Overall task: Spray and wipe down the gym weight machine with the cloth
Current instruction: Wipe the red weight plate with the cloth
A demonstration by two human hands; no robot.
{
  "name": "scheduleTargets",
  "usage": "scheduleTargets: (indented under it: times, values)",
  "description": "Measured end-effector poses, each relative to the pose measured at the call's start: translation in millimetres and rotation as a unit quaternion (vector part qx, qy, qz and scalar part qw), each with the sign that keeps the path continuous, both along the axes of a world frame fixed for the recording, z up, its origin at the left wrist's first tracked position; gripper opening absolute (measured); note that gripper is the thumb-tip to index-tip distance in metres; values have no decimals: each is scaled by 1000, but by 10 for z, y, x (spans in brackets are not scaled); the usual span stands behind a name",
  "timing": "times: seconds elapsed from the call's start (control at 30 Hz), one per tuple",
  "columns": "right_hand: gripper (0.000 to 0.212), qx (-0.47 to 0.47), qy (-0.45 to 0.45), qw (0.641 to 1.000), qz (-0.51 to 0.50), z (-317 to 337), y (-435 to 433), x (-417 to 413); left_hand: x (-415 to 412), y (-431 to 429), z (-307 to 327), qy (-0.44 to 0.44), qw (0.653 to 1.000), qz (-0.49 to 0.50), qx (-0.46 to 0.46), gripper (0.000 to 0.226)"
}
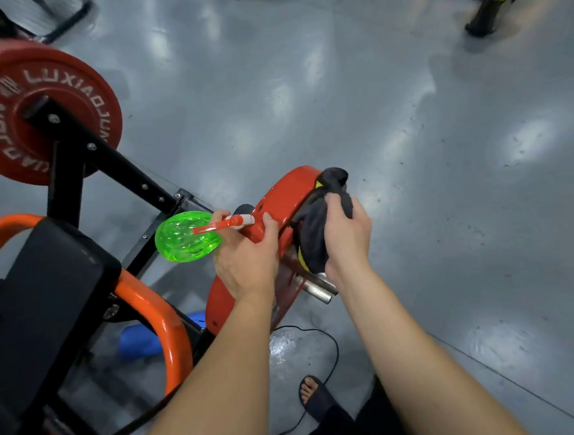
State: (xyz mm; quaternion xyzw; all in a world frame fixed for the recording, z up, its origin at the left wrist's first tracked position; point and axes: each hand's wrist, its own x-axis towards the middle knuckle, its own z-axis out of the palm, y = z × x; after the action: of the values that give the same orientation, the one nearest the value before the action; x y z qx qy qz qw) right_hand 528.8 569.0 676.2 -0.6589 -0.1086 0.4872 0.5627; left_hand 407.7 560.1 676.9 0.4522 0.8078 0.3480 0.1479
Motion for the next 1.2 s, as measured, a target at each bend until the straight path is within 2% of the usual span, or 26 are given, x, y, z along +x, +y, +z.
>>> scheduleTargets:
  times: [0.1, 0.27, 0.37, 0.47, 0.6, 0.73, 0.83, 0.97, 1.07, 1.2]
  values:
    - [15, -11, -78, 997, 10, -116, -83, -118, -10, -1, -7, -3, 1000, 1, -1, 58]
    - [33, -124, -84, 987, 54, -742, -182, -196, -10, -3, -30, 7, 1000, 5, 2, 55]
    - [24, -148, -123, 977, 94, -954, -283, -220, -16, -1, -50, 6, 1000, 13, -2, 57]
    - [18, -147, -99, 981, 74, -895, -246, -219, -34, -9, -60, 5, 1000, 12, 3, 59]
    - [24, -152, -14, 988, -3, -724, -269, -338, -31, -9, -24, 2, 1000, 6, -4, 58]
    - [20, -106, -7, 994, -38, -413, -301, -406, -52, -23, 4, -12, 1000, -6, -6, 55]
    - [19, -72, -59, 994, -51, -235, -144, -286, -67, -26, 17, -14, 1000, -3, -8, 49]
    - [16, -16, -180, 982, -52, -249, 26, -117, -56, -29, -14, -16, 1000, -5, 9, 56]
    - [23, -49, -196, 979, -20, -561, -6, -143, -57, -15, -60, -8, 1000, 1, 18, 59]
    - [27, -113, -193, 972, 78, -1096, -307, -288, -43, 1, -95, 11, 1000, 8, 2, 62]
